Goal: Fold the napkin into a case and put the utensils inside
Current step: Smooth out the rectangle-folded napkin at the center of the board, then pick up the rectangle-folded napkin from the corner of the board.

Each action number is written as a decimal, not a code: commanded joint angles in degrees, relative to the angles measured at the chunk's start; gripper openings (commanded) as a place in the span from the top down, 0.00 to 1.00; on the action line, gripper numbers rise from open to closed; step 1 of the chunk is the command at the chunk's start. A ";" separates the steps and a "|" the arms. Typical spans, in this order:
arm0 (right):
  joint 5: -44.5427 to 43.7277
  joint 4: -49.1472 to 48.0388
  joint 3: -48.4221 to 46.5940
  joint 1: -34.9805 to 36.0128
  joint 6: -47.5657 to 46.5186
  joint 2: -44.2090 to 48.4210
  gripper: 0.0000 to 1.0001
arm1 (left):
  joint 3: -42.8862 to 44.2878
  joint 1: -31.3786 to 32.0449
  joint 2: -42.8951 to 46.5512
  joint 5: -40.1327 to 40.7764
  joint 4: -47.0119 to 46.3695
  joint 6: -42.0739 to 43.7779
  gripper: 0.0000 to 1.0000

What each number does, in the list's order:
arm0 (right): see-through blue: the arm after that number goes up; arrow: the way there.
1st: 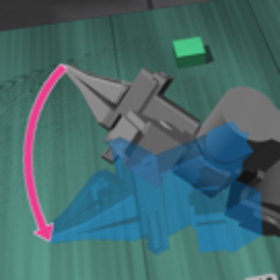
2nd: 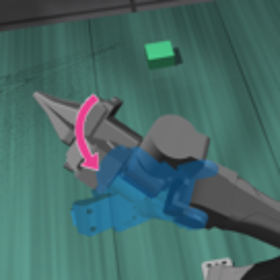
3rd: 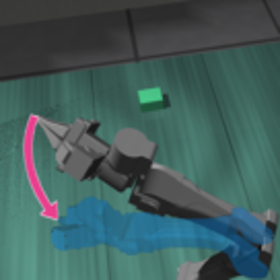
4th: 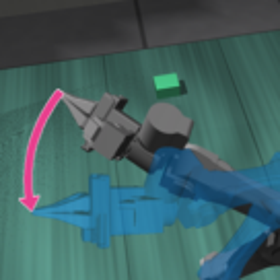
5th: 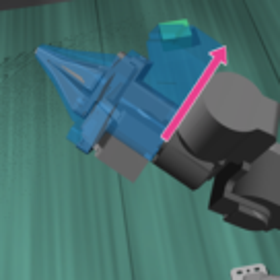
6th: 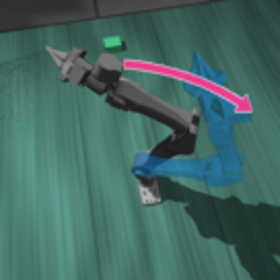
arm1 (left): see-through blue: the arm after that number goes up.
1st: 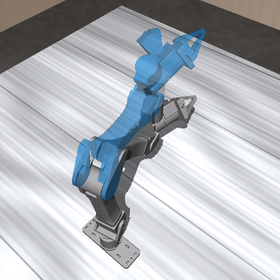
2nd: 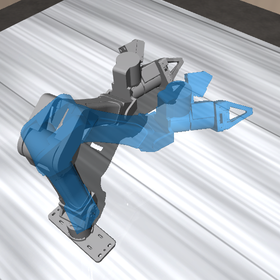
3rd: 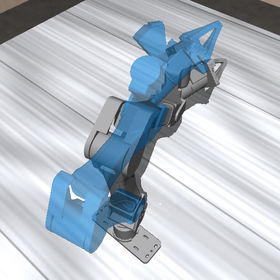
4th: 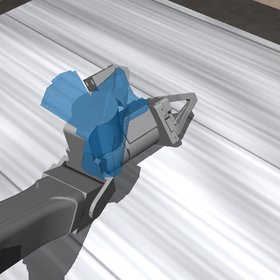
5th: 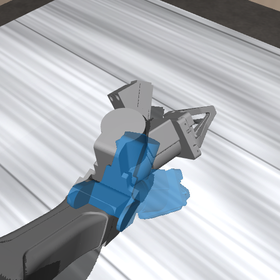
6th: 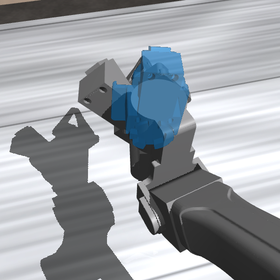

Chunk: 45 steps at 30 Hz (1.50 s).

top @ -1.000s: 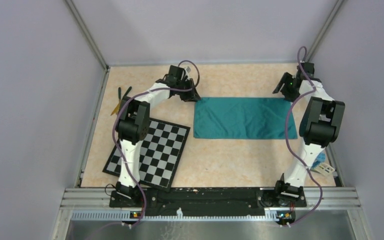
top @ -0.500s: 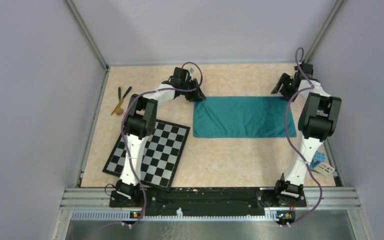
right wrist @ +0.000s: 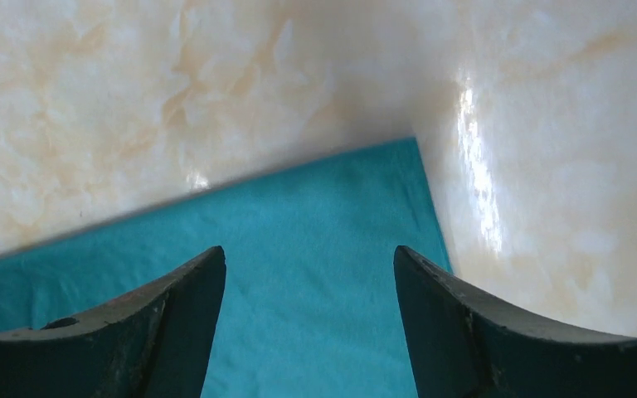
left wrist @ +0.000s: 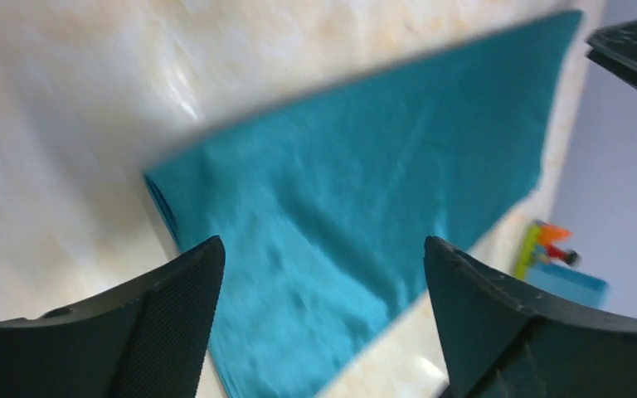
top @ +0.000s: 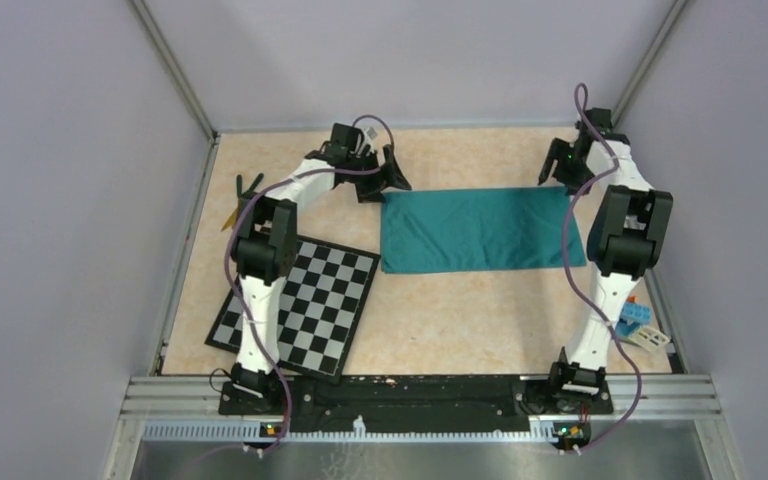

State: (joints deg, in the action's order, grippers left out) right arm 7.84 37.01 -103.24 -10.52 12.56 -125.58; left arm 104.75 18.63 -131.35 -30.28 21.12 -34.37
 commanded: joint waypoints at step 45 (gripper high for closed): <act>-12.14 25.35 -9.96 -0.18 -11.50 -7.16 0.38 | -16.83 7.42 29.25 -19.74 -1.81 6.51 0.01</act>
State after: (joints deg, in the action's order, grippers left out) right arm -3.46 63.00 -111.11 -11.73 1.48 -131.76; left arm 88.20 26.52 -103.13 -48.66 21.85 -27.99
